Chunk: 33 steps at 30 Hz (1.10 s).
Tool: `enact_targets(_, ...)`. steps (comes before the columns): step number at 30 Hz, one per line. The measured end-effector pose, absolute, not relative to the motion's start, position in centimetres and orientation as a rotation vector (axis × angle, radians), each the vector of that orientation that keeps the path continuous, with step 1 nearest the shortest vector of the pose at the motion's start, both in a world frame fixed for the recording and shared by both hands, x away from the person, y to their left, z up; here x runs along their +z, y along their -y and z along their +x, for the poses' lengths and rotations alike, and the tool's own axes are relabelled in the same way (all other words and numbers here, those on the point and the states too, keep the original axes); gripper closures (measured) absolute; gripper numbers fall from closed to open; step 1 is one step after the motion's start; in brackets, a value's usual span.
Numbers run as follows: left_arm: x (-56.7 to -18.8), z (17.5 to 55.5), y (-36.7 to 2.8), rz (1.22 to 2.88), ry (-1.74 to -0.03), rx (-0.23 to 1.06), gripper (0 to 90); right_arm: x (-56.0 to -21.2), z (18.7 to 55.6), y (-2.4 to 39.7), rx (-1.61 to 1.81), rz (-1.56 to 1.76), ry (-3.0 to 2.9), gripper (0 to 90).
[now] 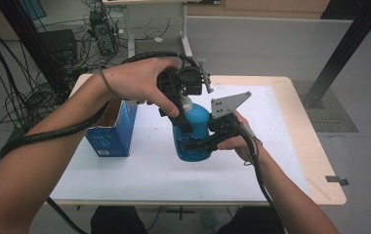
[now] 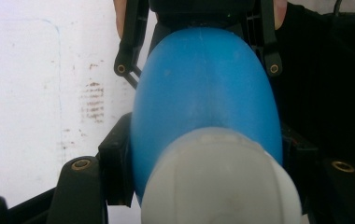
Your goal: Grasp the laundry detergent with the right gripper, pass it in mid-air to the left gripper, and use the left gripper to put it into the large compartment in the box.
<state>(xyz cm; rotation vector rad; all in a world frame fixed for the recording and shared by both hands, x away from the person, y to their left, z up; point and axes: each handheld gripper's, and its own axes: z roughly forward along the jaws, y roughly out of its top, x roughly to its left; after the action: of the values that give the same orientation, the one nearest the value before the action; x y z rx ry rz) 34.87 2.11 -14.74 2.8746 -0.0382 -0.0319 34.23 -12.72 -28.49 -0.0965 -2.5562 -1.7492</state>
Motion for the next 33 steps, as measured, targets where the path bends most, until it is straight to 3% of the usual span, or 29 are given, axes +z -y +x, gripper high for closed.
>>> enact_targets(25,-14.50,34.64,-1.85,2.892,0.041,-0.019,37.8,-28.91,33.92,12.47,-1.820,-0.108,2.534,41.8)
enact_targets(33,-14.52,34.83,-2.03,2.905,0.028,-0.019,37.8,-29.04,34.00,12.51,-1.826,-0.150,2.544,29.7)
